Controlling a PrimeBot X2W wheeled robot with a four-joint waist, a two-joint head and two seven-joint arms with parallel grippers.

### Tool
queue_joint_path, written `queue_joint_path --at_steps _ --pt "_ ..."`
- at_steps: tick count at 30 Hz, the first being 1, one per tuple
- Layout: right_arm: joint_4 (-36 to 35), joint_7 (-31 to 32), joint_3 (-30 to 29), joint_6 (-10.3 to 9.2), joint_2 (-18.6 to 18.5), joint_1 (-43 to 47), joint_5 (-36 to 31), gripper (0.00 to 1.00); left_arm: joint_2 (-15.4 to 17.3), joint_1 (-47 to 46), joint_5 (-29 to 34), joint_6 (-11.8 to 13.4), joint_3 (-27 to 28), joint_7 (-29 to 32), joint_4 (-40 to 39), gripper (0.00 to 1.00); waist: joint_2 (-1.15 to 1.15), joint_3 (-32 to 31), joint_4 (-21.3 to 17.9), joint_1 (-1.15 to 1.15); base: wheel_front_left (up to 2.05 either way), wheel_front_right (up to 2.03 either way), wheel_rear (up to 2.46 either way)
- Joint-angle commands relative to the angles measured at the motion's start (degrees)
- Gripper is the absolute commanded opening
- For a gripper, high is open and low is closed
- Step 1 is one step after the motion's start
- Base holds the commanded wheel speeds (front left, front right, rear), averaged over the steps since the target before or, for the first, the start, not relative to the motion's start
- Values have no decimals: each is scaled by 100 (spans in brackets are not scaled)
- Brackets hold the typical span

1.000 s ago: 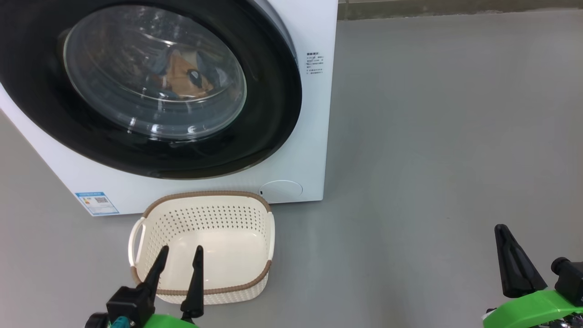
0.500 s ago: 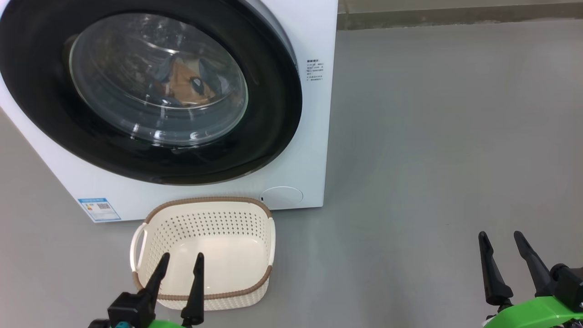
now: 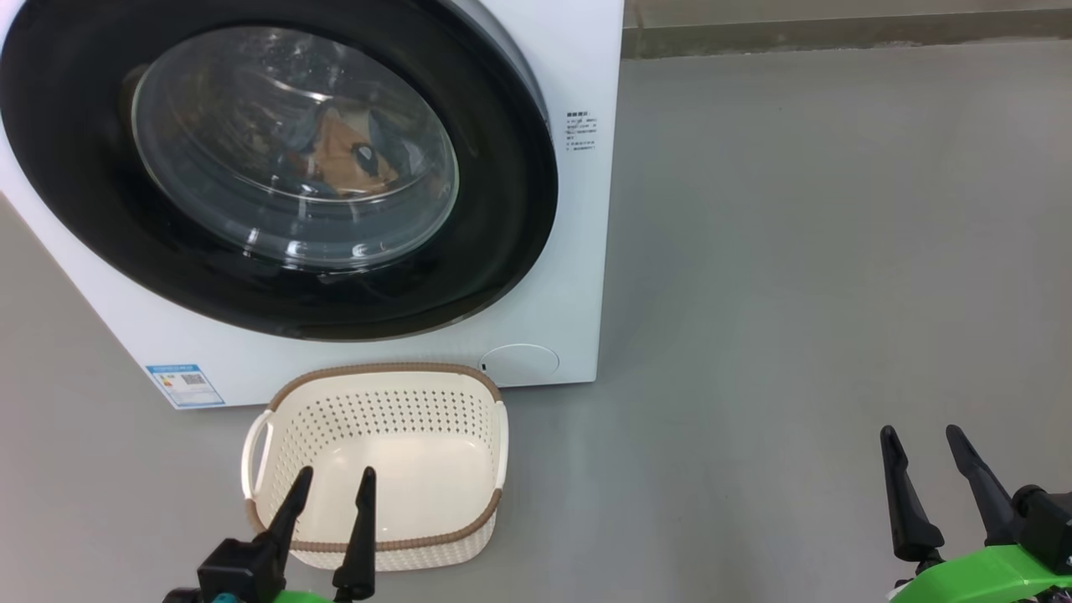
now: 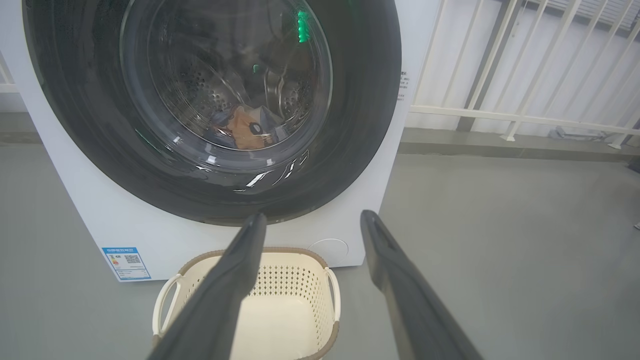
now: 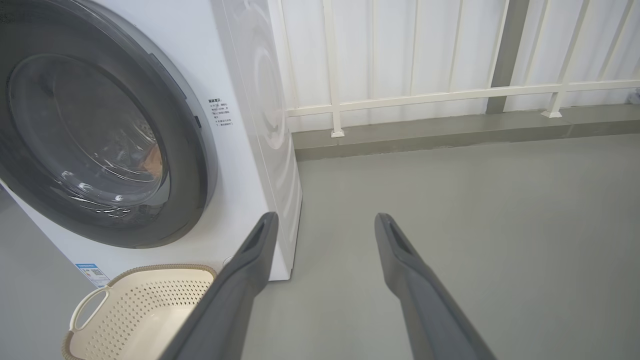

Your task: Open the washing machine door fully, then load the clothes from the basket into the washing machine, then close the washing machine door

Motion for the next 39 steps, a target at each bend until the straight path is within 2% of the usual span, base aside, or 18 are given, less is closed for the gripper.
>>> queue_joint_path --at_steps 1,22,23,30,34,39 --pt "-186 -6 85 0 -70 -85 -110 100 96 -76 -25 28 162 -5 -169 100 0 5 9 0 0 0 0" --pt "-148 -17 66 0 -68 -114 -92 100 126 -111 -51 111 55 36 -174 100 0 55 119 0 0 0 0" --pt "7 -3 -27 0 3 -2 0 0 33 0 -13 73 -126 69 -6 0 0 52 114 0 0 0 0" --pt "409 24 14 1 88 26 187 0 -65 171 -156 45 -114 124 262 0 0 52 112 1 0 0 0" --pt "444 47 20 1 83 -15 445 0 -83 164 -381 3 -32 182 241 0 0 40 102 13 0 0 0" --pt "496 70 30 1 76 -71 763 0 -106 149 -659 -50 67 254 225 0 0 50 92 1 0 0 0"
